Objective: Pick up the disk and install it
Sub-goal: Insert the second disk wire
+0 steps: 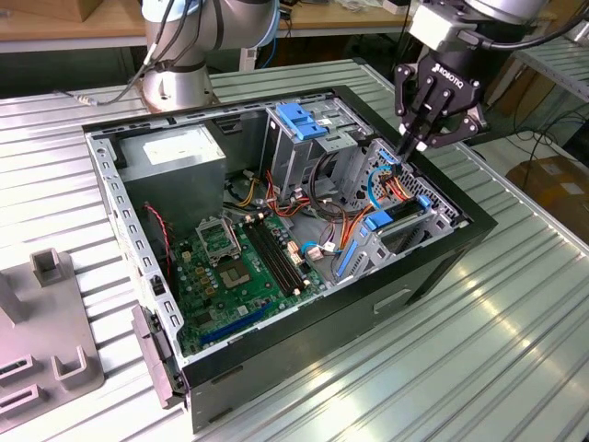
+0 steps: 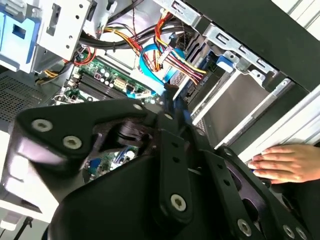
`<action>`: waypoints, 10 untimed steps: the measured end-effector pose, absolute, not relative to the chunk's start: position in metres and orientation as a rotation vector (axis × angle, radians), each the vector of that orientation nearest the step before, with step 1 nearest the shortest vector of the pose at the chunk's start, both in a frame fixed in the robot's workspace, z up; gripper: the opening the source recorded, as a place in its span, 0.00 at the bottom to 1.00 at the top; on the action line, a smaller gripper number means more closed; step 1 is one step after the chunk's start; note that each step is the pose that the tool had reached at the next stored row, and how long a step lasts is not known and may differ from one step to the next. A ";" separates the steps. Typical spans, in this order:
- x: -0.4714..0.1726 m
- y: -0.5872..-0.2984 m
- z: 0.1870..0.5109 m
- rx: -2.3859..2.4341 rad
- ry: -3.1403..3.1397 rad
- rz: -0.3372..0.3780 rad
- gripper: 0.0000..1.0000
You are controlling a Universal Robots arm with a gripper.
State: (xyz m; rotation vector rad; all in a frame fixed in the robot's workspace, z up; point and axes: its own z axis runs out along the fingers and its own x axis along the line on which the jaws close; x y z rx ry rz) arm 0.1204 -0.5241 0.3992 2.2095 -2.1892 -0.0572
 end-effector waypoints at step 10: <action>0.113 -0.506 0.377 2.151 -2.132 0.116 0.24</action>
